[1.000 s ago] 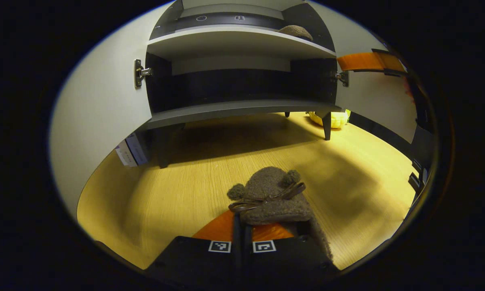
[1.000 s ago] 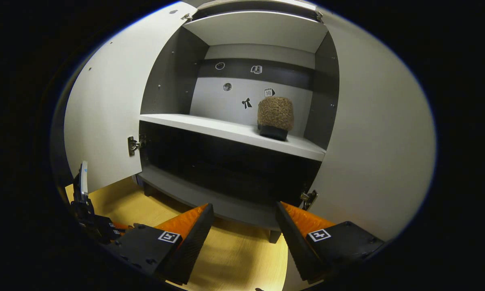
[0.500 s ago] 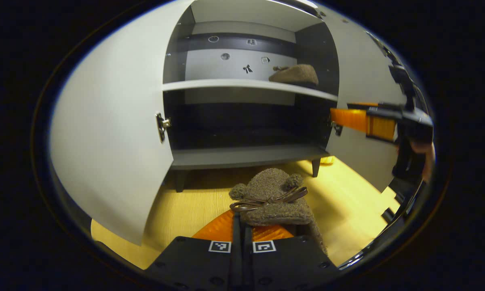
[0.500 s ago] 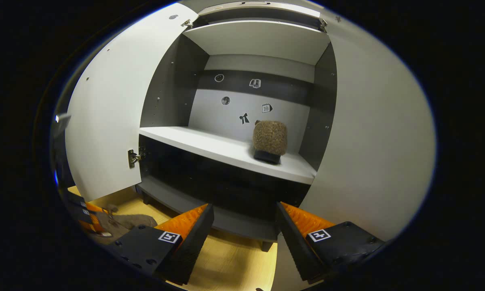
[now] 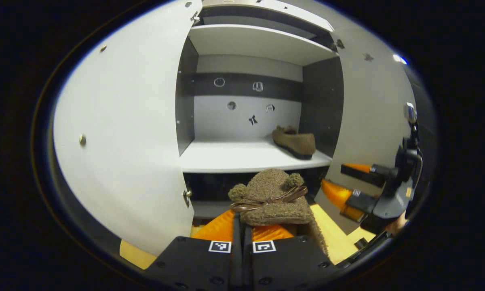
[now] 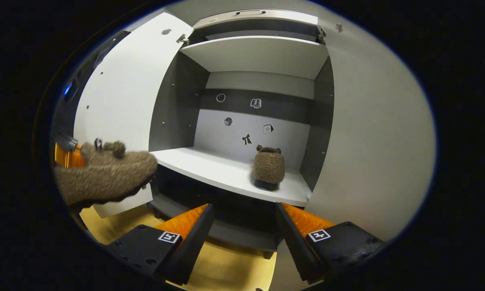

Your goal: Grab one shoe with the right hand and put it into the shoe cabinet, grab the other shoe with the left hand and put it into the shoe cabinet; then close the right door with the right hand and the left door with the left hand.

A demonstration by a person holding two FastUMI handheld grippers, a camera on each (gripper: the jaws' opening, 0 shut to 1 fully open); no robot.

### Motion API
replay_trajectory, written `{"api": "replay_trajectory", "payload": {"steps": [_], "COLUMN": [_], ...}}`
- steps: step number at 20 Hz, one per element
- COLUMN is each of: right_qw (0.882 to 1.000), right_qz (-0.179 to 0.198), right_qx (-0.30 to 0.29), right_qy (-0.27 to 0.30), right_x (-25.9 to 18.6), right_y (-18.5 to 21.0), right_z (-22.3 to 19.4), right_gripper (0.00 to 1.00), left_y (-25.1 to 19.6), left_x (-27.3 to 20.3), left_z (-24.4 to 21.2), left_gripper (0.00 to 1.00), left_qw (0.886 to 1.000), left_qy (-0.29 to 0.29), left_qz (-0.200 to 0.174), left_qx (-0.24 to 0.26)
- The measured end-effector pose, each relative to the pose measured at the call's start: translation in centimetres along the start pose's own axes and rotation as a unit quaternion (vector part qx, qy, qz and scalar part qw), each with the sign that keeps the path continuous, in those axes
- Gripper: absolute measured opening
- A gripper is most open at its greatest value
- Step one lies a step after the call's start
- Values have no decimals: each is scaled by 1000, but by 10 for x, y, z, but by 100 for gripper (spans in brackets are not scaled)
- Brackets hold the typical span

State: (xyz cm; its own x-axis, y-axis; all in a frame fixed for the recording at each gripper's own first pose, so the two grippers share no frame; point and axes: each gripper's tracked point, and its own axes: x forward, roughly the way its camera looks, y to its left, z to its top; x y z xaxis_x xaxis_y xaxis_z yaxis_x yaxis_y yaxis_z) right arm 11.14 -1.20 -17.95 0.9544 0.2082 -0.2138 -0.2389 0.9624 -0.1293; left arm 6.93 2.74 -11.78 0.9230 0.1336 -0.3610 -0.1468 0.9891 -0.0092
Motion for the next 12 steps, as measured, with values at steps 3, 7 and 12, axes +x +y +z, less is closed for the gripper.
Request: {"api": "replay_trajectory", "payload": {"steps": [3, 7, 12], "right_qw": [1000, 999, 998], "right_qz": [15, 33, 55], "right_qx": [9, 4, 18], "right_qy": [-2, 0, -5], "right_x": [-7, -6, 2], "right_y": [10, 13, 17], "right_z": [3, 7, 13], "right_gripper": [98, 98, 98], "left_y": [12, 13, 34], "left_x": [23, 72, 152], "left_z": [50, 108, 159], "left_gripper": [5, 5, 5], "left_qw": [999, 998, 997], "left_qy": [-30, -49, -58], "left_qz": [18, -6, 18], "left_qx": [42, 27, 38]}}
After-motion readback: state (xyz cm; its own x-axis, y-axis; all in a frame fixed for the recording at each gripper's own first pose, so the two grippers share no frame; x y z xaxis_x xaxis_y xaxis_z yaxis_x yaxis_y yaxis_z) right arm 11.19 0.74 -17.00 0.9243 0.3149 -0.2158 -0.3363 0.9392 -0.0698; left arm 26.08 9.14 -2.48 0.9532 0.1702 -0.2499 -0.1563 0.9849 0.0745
